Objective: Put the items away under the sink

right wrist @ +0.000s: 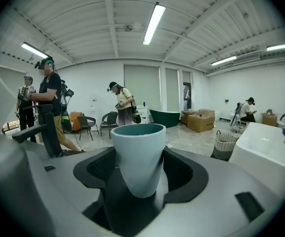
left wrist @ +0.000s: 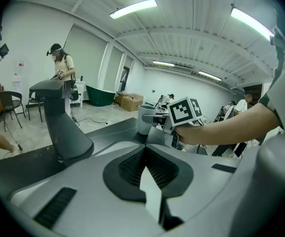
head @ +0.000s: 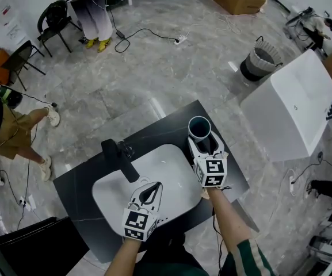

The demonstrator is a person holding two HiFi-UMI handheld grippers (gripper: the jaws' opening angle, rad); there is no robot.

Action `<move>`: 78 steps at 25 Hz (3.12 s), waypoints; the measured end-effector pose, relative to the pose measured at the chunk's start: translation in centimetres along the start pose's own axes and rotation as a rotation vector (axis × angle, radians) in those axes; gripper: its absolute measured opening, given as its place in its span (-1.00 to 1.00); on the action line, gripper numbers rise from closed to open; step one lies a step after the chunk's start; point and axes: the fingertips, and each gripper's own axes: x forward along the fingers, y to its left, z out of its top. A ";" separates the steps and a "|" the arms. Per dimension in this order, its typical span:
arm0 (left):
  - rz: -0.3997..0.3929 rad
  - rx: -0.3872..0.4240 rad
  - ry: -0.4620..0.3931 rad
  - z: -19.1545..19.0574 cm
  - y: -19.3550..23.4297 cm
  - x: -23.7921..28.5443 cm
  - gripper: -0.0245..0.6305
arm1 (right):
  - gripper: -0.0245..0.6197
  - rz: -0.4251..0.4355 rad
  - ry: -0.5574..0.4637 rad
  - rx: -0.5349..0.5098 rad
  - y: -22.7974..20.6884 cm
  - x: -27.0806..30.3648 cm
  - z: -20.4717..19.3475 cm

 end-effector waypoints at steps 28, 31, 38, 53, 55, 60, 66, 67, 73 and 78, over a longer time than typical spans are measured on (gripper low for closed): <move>0.091 0.062 -0.141 1.9 -14.1 -7.4 -0.90 | 0.11 0.178 -0.087 -0.020 2.6 -21.8 1.5; 0.108 0.061 -0.160 0.9 -17.3 -9.4 -0.90 | 0.11 0.201 -0.093 -0.030 2.8 -25.6 0.5; 0.124 0.031 -0.182 -3.6 -23.8 -13.9 -0.90 | 0.11 0.246 -0.093 -0.037 4.3 -34.9 -2.6; 0.064 0.075 -0.142 -13.7 -29.8 -13.4 -0.90 | 0.11 0.273 -0.191 -0.043 5.1 -44.9 -9.5; 0.050 0.108 -0.129 -16.7 -30.5 -13.1 -0.90 | 0.11 0.300 -0.177 -0.065 5.6 -45.9 -11.8; 0.051 0.112 -0.120 -22.8 -30.0 -11.9 -0.90 | 0.11 0.349 -0.134 -0.080 6.3 -46.9 -19.5; 0.087 0.090 -0.120 -30.0 -27.6 -8.5 -0.90 | 0.11 0.371 -0.094 -0.060 6.1 -44.2 -29.6; 0.091 0.086 -0.120 -31.1 -27.2 -7.9 -0.90 | 0.11 0.374 -0.089 -0.061 6.1 -43.5 -31.1; 0.109 0.082 -0.117 -36.8 -24.1 -5.3 -0.90 | 0.11 0.386 -0.075 -0.059 6.5 -38.0 -38.2; 0.149 0.053 -0.141 -40.7 -20.6 -3.5 -0.90 | 0.11 0.394 -0.071 -0.054 6.8 -32.5 -42.7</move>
